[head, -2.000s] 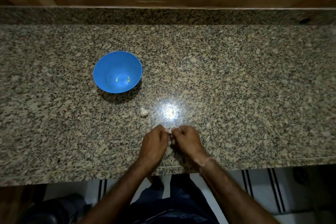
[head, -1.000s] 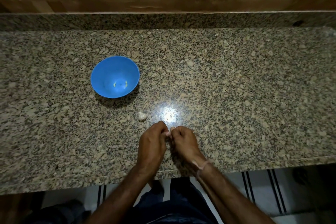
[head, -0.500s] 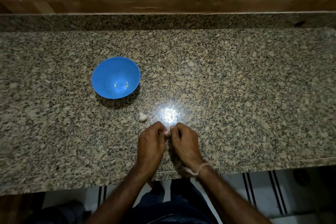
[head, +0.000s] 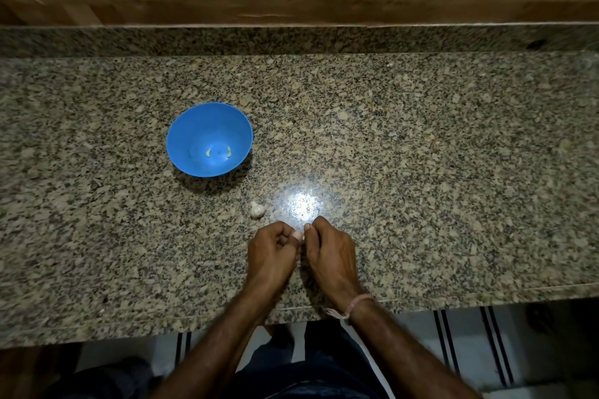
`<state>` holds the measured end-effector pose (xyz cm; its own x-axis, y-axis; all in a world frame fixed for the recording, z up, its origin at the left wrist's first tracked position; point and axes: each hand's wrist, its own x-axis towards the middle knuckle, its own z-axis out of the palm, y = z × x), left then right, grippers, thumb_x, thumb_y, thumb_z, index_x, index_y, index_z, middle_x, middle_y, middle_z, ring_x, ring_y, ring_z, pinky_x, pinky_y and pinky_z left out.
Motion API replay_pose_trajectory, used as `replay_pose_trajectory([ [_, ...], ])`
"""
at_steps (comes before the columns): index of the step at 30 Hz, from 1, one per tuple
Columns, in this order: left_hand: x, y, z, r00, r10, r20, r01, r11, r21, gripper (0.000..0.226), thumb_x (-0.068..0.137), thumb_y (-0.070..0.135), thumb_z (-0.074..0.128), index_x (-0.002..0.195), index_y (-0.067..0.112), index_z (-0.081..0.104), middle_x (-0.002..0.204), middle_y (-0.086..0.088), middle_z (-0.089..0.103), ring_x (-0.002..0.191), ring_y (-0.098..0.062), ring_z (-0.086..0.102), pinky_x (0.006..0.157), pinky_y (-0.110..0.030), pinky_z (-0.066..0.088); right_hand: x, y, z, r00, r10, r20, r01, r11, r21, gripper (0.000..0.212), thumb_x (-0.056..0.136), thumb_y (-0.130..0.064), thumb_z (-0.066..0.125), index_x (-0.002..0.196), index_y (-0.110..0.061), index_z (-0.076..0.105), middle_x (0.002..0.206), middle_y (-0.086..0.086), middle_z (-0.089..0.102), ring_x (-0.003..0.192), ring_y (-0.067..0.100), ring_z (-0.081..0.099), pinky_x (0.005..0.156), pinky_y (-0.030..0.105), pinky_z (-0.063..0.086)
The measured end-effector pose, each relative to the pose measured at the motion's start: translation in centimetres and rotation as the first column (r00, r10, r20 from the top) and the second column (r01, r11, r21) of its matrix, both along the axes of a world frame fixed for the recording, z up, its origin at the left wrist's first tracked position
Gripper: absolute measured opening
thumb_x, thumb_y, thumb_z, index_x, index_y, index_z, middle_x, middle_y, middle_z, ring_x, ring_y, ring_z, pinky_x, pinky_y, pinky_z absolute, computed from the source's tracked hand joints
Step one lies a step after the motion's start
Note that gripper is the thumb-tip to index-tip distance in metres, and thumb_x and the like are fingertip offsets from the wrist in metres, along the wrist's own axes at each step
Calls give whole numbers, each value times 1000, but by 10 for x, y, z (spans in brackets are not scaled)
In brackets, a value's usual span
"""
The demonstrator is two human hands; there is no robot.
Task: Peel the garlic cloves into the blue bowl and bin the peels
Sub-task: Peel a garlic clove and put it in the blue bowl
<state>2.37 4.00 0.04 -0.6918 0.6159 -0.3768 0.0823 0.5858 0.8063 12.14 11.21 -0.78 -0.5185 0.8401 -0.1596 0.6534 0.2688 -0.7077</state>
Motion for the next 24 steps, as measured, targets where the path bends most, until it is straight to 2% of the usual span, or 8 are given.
replay_pose_trajectory([
  [2,0,-2,2,982,-90,-169,101,993,59,25,95,15,66,71,20,59,60,1,59,57,-12,55,53,-25,42,0,0,-3,998,-52,-28,49,993,-105,36,107,-25,50,72,-15,45,59,-2,44,55,15,38,54,37,28],
  [5,1,-3,10,930,-175,-323,217,971,100,31,94,4,60,72,20,47,61,3,47,56,-8,40,51,-25,28,0,0,-4,995,-95,-39,85,973,-213,38,106,-26,50,70,-15,45,60,-1,45,57,13,37,55,36,29],
  [10,0,-3,5,974,-90,-210,103,993,54,28,94,13,63,69,21,52,57,1,52,51,-7,43,49,-29,33,-3,-1,0,999,-39,26,42,992,-121,37,108,-26,48,71,-21,42,58,-4,43,54,13,36,54,38,27],
  [14,1,-3,9,869,-226,-440,280,958,61,27,93,11,49,71,21,37,63,4,41,58,-21,41,51,-40,35,-3,1,0,995,-91,36,97,964,-247,41,107,-26,49,66,-22,43,59,-6,47,55,11,40,53,34,29],
  [16,1,-2,9,842,-249,-480,307,951,45,26,91,10,46,72,22,34,64,4,37,60,-21,39,51,-42,35,-3,2,1,993,-100,59,112,955,-274,41,106,-27,50,66,-22,44,60,-5,48,57,14,43,52,34,29],
  [18,1,-2,7,892,-204,-404,243,969,48,29,94,10,55,71,21,40,62,4,44,58,-18,43,52,-37,37,-4,3,4,994,-89,70,104,963,-250,41,107,-28,49,67,-21,44,60,-5,48,56,14,42,52,35,29],
  [22,-3,-1,0,997,-37,-64,38,999,6,25,94,16,68,70,20,61,61,3,62,59,-12,58,55,-24,43,-4,0,2,999,-24,49,30,991,-131,35,108,-27,47,74,-19,44,60,-1,45,56,16,37,54,40,32],
  [24,-2,-2,3,991,-57,-123,65,996,61,26,93,12,66,70,20,58,60,2,60,58,-11,55,54,-26,41,-4,-1,2,999,-36,36,42,986,-162,36,108,-27,48,72,-19,43,60,-2,45,56,16,37,55,39,31],
])
